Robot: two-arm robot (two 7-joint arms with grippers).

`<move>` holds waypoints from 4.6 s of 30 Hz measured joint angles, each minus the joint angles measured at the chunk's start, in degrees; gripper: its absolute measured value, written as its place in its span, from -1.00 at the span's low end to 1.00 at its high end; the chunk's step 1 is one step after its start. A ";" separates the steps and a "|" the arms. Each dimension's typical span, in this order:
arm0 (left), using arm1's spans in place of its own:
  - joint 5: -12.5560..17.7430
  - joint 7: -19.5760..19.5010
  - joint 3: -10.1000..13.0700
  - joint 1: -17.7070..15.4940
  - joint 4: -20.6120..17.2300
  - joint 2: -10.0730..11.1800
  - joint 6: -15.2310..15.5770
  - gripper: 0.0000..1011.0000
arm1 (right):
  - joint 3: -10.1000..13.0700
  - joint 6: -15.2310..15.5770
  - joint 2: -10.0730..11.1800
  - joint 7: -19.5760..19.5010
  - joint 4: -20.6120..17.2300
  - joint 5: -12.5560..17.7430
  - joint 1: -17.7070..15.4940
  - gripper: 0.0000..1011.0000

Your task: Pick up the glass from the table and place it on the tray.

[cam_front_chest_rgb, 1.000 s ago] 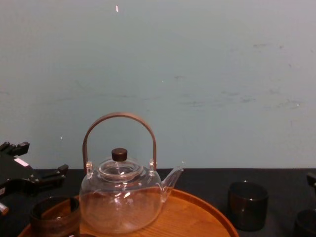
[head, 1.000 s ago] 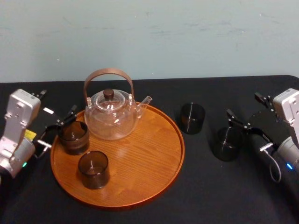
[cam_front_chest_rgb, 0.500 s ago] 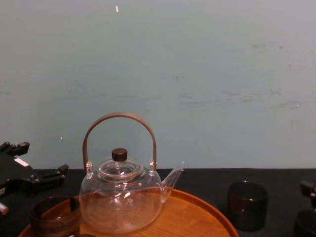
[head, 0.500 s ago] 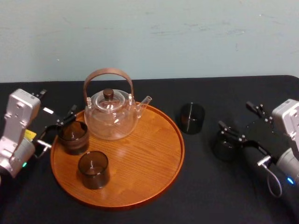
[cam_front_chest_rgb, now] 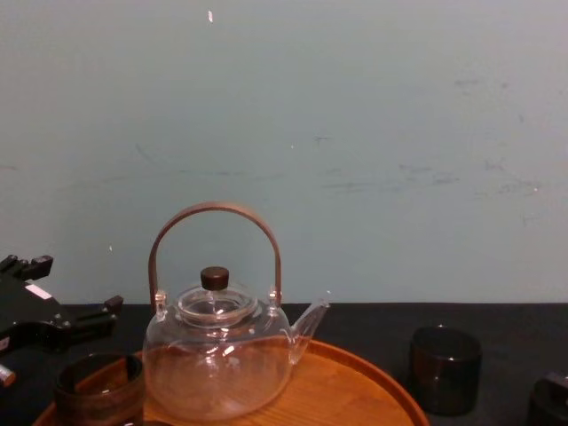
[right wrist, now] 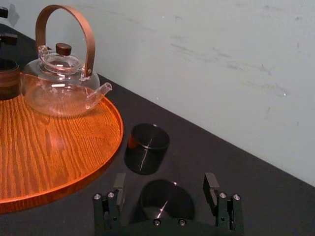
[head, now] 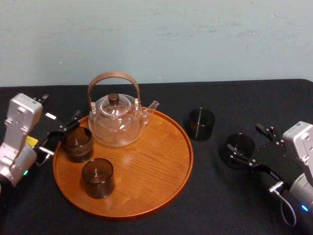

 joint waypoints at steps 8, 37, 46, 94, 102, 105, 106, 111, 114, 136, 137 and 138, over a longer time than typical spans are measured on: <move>0.00 0.00 0.00 0.00 0.00 0.00 0.00 0.98 | 1.03 0.21 -0.95 0.36 0.19 -0.17 -1.27 0.98; 0.00 0.00 0.00 0.00 0.00 0.00 0.00 0.98 | 4.66 -2.54 -6.02 5.77 7.06 2.08 -1.81 0.98; 0.00 0.00 0.00 0.00 0.00 0.00 0.00 0.98 | 4.94 -2.88 -8.22 8.92 11.40 2.43 1.41 0.98; 0.00 0.00 0.00 0.00 0.00 0.00 0.00 0.98 | 4.73 -3.14 -11.28 13.72 18.46 1.96 6.96 0.80; 0.00 0.00 0.00 0.00 0.00 0.00 0.00 0.98 | 4.73 -3.12 -11.24 13.68 18.40 1.91 6.93 0.80; 0.00 0.00 0.00 0.00 0.00 0.00 0.00 0.98 | 4.73 -3.12 -11.22 13.66 18.38 1.90 6.91 0.81; 0.00 0.00 0.00 0.00 0.00 0.00 0.00 0.98 | 4.74 -3.12 -11.22 13.65 18.37 1.90 6.91 0.81; 0.00 0.00 0.00 0.00 0.00 0.00 0.00 0.98 | 5.29 -3.28 -11.55 13.84 17.44 1.15 6.48 0.80; 0.00 0.00 0.00 0.00 0.00 0.00 0.00 0.98 | 5.42 -3.52 -11.56 14.14 16.34 0.47 6.20 0.81; 0.00 0.00 0.00 0.00 0.00 0.00 0.00 0.98 | 5.37 -5.15 -11.92 17.09 5.67 -4.17 3.00 0.80; 0.00 0.00 0.00 0.00 0.00 0.00 0.00 0.98 | 5.35 -5.17 -11.95 17.11 5.50 -4.24 2.91 0.81; 0.00 0.00 0.00 0.00 0.00 0.00 0.00 0.98 | 5.31 -5.21 -12.02 17.18 5.18 -4.37 2.76 0.80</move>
